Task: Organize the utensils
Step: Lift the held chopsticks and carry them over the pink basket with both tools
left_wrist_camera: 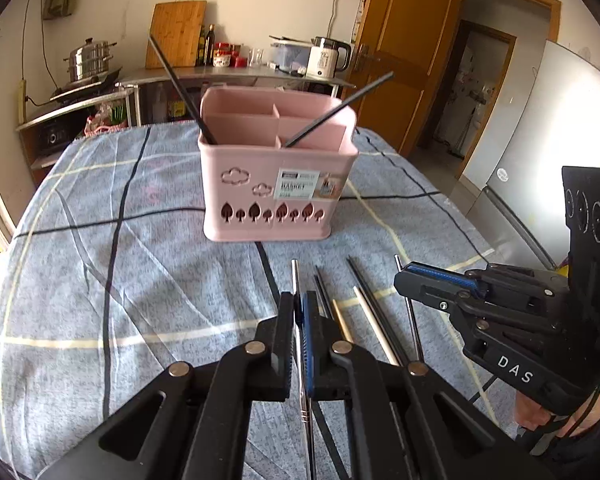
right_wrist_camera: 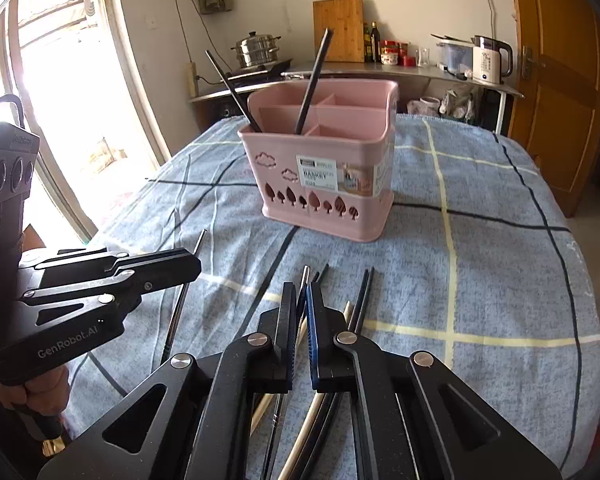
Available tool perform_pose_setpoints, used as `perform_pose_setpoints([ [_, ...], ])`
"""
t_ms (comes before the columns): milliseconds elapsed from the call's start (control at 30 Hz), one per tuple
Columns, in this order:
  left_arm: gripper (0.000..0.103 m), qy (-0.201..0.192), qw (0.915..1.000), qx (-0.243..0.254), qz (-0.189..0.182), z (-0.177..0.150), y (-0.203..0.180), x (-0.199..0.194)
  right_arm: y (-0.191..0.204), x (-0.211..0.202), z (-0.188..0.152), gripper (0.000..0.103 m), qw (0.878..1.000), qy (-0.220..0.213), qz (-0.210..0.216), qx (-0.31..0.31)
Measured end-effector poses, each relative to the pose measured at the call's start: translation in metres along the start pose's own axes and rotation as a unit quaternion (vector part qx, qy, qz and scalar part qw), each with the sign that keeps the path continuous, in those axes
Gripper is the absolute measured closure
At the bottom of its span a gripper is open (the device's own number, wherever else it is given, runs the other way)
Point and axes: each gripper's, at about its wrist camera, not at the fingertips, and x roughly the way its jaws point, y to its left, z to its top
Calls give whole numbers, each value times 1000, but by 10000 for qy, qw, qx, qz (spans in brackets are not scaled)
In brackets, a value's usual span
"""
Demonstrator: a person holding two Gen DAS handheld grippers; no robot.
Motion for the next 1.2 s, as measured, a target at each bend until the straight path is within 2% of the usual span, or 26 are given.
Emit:
perform_pose_setpoints([
  [200, 99, -527, 9985, 144, -44, 25, 0, -36, 5, -31, 21, 99, 9986, -519, -27, -118],
  [367, 99, -768, 9969, 148, -64, 35, 5, -49, 5, -47, 30, 99, 9967, -788, -88, -180],
  [867, 99, -713, 9973, 158, -55, 34, 6, -50, 3, -60, 33, 99, 9949, -974, -39, -256],
  [1200, 99, -783, 9965, 290, -6, 52, 8, -59, 12, -71, 50, 99, 9925, -1138, -5, -441],
])
